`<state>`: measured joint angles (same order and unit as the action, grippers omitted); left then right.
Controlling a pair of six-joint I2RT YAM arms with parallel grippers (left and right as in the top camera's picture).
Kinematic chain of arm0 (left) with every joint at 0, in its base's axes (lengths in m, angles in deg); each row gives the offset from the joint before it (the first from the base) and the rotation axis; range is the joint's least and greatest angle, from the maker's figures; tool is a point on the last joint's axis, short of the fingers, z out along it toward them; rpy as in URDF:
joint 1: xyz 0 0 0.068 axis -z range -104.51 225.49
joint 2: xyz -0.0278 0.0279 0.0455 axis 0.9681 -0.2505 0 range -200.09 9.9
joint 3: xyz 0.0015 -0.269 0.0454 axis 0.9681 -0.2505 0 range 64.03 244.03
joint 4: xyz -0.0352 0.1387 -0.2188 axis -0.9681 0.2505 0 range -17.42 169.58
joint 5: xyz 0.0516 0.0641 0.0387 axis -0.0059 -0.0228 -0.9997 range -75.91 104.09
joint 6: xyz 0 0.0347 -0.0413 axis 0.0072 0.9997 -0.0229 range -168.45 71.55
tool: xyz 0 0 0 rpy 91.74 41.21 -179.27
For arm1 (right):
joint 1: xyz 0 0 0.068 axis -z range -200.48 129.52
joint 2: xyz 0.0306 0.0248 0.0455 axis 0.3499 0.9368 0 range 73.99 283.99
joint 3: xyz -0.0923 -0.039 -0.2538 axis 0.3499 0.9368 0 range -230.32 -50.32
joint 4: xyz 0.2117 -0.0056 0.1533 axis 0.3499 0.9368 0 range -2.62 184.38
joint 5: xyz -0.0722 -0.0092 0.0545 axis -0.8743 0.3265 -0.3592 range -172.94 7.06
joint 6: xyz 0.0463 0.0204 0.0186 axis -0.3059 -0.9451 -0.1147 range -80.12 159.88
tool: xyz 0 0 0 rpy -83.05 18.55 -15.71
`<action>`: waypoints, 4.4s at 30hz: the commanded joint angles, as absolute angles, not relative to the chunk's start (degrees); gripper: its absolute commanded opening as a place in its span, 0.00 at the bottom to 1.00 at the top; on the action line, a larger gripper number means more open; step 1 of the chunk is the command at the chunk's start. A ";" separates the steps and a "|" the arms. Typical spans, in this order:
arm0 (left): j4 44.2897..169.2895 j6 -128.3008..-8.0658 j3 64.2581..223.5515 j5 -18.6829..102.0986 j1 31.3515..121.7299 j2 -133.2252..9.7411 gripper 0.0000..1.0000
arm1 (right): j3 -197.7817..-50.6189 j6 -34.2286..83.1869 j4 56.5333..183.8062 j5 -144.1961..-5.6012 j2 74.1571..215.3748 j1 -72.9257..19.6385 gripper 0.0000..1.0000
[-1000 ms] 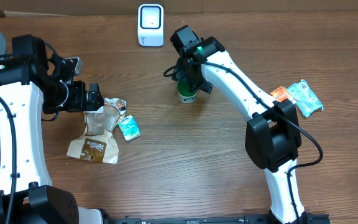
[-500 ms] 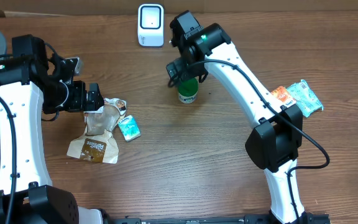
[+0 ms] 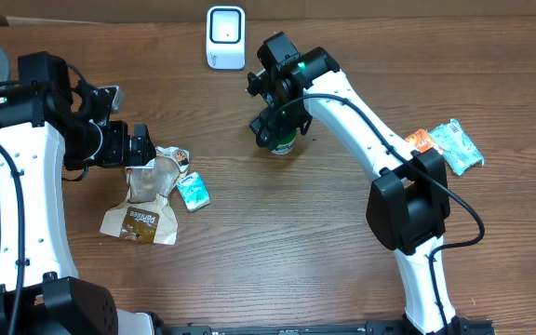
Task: Scan the item barcode
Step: 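Lift the jar with right gripper and carry it toward the scanner, then hold the jar in front of the white scanner with right gripper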
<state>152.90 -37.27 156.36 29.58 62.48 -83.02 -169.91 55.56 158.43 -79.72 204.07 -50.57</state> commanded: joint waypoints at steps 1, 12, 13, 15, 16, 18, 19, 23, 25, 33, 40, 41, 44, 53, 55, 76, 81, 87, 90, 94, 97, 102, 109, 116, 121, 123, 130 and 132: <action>152.85 -35.76 156.43 30.21 62.39 -83.37 1.00 | -169.52 56.43 157.23 -78.80 205.98 -50.35 1.00; 152.85 -35.76 156.43 30.21 62.39 -83.35 1.00 | -169.52 54.88 154.56 -78.93 206.57 -47.81 0.91; 152.85 -35.76 156.43 30.21 62.39 -83.35 1.00 | -169.52 54.88 154.54 -78.91 206.57 -47.68 0.90; 152.85 -35.76 156.43 30.21 62.39 -83.35 1.00 | -169.52 54.88 154.54 -78.69 206.57 -47.51 0.88; 152.85 -35.76 156.43 30.21 62.39 -83.35 0.99 | -169.52 54.88 154.63 -78.14 206.59 -47.51 0.86; 152.85 -35.76 156.43 30.21 62.39 -83.35 1.00 | -169.52 54.88 154.74 -77.25 206.63 -47.51 0.85; 152.85 -35.76 156.43 30.21 62.39 -83.35 0.99 | -169.52 54.84 154.71 -77.20 206.68 -47.51 0.85; 152.85 -35.76 156.43 30.21 62.39 -83.35 1.00 | -169.52 54.64 154.74 -77.25 206.70 -47.51 0.84; 152.85 -35.76 156.43 30.21 62.39 -83.35 1.00 | -169.52 54.64 154.96 -77.23 206.70 -47.51 0.84; 152.85 -35.76 156.43 30.21 62.39 -83.35 1.00 | -169.52 53.88 155.33 -77.23 206.70 -47.51 0.80; 152.85 -35.76 156.43 30.21 62.39 -83.35 1.00 | -168.62 53.40 154.82 -77.20 206.79 -47.51 0.81; 152.85 -35.76 156.43 30.21 62.39 -83.35 1.00 | -168.32 53.40 154.74 -77.23 206.79 -47.51 0.82; 152.85 -35.76 156.43 30.21 62.39 -83.35 1.00 | -166.99 53.40 153.95 -77.25 206.79 -47.51 0.81; 152.85 -35.76 156.43 30.21 62.39 -83.35 1.00 | -166.83 53.07 153.25 -77.23 206.79 -47.44 0.60; 152.85 -35.76 156.43 30.21 62.39 -83.35 1.00 | -167.27 51.39 153.43 -77.20 206.79 -47.44 0.59; 152.85 -35.76 156.43 30.21 62.39 -83.35 1.00 | -196.38 47.63 167.52 -25.97 202.24 -40.53 0.39; 152.85 -35.76 156.43 30.21 62.39 -83.35 1.00 | -198.81 47.60 167.87 -13.69 199.24 -36.25 0.39; 152.85 -35.76 156.43 30.21 62.39 -83.35 1.00 | -198.81 47.95 169.93 -9.12 197.82 -32.51 0.38; 152.85 -35.76 156.43 30.21 62.39 -83.35 0.99 | -198.81 51.28 172.68 -9.40 197.82 -32.18 0.38; 152.85 -35.76 156.43 30.21 62.39 -83.35 1.00 | -198.81 50.16 173.62 -15.57 197.82 -32.84 0.38; 152.85 -35.76 156.43 30.21 62.39 -83.35 1.00 | -198.81 40.98 171.96 -29.73 197.82 -34.59 0.35; 152.85 -35.76 156.43 30.21 62.39 -83.35 1.00 | -198.94 33.13 167.63 -44.46 197.82 -37.95 0.33; 152.85 -35.76 156.43 30.21 62.39 -83.35 1.00 | -198.48 32.65 153.91 -72.13 198.24 -43.03 0.33; 152.85 -35.76 156.43 30.21 62.39 -83.35 0.99 | -194.63 53.00 134.72 -90.25 202.76 -49.78 0.35; 152.85 -35.76 156.43 30.21 62.39 -83.35 1.00 | -194.63 71.27 124.99 -89.90 209.39 -50.76 0.45; 152.85 -35.76 156.43 30.21 62.39 -83.35 0.99 | -194.63 77.29 120.75 -89.93 212.18 -50.85 0.49; 152.85 -35.76 156.43 30.21 62.39 -83.35 1.00 | -194.63 90.07 107.79 -89.95 220.73 -50.46 0.49; 152.85 -35.76 156.43 30.21 62.39 -83.35 0.99 | -194.63 91.78 104.18 -89.95 222.85 -50.35 0.50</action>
